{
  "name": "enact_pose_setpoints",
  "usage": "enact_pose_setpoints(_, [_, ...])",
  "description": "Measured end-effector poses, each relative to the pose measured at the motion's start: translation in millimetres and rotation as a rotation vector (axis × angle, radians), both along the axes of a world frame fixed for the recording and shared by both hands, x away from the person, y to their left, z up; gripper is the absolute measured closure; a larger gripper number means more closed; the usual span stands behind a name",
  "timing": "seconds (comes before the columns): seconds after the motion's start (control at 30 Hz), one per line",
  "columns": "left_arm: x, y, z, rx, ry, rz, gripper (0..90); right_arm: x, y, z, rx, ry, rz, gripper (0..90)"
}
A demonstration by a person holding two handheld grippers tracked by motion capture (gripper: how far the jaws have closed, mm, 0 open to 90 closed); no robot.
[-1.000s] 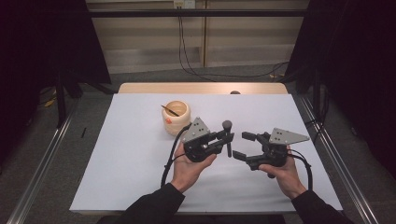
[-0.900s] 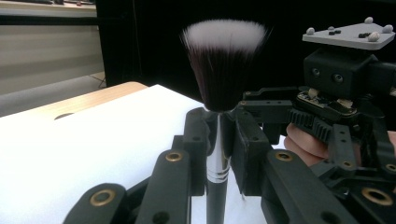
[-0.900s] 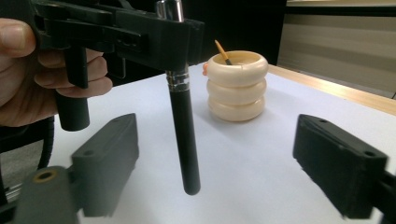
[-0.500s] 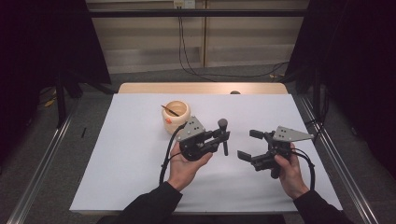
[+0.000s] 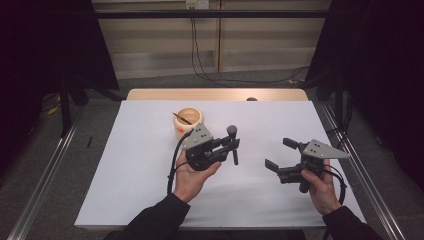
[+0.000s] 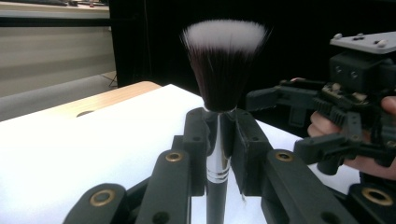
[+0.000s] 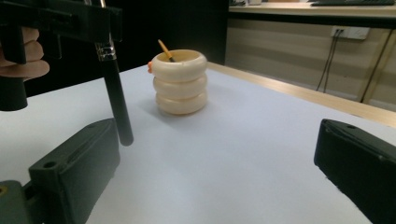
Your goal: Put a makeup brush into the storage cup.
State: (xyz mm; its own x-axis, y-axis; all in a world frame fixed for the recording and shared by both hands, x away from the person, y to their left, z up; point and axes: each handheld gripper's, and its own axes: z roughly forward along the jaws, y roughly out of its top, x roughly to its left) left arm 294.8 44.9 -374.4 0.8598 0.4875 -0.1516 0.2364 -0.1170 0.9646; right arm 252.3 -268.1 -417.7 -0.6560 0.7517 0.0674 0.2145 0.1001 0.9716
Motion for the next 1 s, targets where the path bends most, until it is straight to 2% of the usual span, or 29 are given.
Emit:
enact_pose_setpoints(0.07, [1.8,3.2,1.3,-0.01,0.0,-0.006,77.5,-3.4,-3.0,0.0,-0.009,-0.004,-0.014,0.0])
enact_pose_setpoints(0.13, [3.0,7.0,4.0,-0.009,-0.002,-0.001,77.5,-7.8,-6.0,-4.5,0.001,-0.038,-0.045,0.1])
enact_pose_setpoints(0.2, [4.2,10.7,6.9,-0.02,-0.005,0.007,77.5,-11.1,-9.2,-8.5,-0.008,-0.035,-0.052,0.0])
enact_pose_setpoints(0.27, [5.2,15.1,9.5,-0.02,-0.009,0.025,77.5,-14.2,-13.1,-9.6,0.001,-0.031,-0.052,0.1])
enact_pose_setpoints(0.3, [6.5,16.8,10.0,-0.032,-0.007,0.017,77.5,-15.1,-15.0,-9.1,0.006,-0.03,-0.058,0.1])
enact_pose_setpoints(0.5, [9.4,27.0,14.4,-0.021,-0.013,0.057,77.6,-22.0,-26.0,-8.2,-0.003,-0.042,-0.083,0.1])
enact_pose_setpoints(0.67, [13.5,33.4,18.2,-0.019,-0.021,0.057,77.6,-27.0,-32.9,-10.1,-0.012,-0.039,-0.104,0.2])
enact_pose_setpoints(0.8, [18.3,36.0,18.1,-0.013,-0.013,0.049,77.6,-28.8,-32.4,-11.3,-0.012,-0.042,-0.102,0.6])
enact_pose_setpoints(0.9, [21.0,40.8,20.8,-0.02,-0.012,0.073,77.6,-30.2,-31.0,-11.6,-0.021,-0.049,-0.101,0.5])
enact_pose_setpoints(1.0, [26.4,49.0,27.6,-0.004,-0.029,0.081,77.6,-30.6,-32.5,-15.3,-0.034,-0.041,-0.104,0.6])
